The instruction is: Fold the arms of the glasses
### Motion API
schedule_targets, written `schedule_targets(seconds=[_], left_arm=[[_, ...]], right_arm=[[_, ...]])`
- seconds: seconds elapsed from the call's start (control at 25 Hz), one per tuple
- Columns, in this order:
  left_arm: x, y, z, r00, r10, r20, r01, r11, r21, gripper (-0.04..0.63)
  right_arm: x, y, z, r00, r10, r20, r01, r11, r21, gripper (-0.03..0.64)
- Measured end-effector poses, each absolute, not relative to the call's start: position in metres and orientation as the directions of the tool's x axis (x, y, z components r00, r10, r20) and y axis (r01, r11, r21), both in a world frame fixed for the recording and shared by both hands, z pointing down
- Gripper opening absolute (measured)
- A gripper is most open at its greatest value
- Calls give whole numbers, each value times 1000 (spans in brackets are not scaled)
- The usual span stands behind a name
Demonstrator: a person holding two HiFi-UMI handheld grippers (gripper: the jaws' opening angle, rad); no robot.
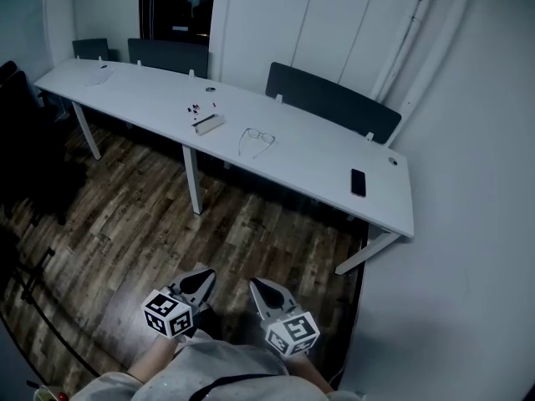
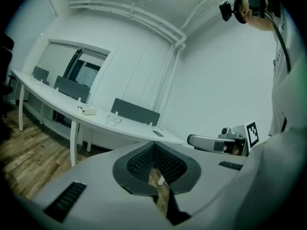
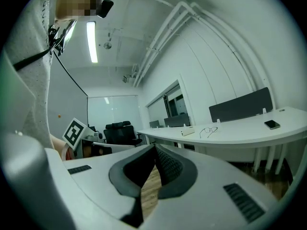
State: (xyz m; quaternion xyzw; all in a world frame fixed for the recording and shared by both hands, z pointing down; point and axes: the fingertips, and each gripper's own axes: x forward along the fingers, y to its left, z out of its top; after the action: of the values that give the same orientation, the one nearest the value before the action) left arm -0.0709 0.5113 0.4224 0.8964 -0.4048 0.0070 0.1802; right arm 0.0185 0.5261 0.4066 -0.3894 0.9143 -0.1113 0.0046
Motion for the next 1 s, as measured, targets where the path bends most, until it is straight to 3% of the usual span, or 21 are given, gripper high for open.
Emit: schedule_targets(seconds=[1.0], left_arm=[[-102,208,450,735,-652,185,-666,-643,378,15]], right_arm=[[-7,235,446,-618,-763,191,-782,570,-251,18]])
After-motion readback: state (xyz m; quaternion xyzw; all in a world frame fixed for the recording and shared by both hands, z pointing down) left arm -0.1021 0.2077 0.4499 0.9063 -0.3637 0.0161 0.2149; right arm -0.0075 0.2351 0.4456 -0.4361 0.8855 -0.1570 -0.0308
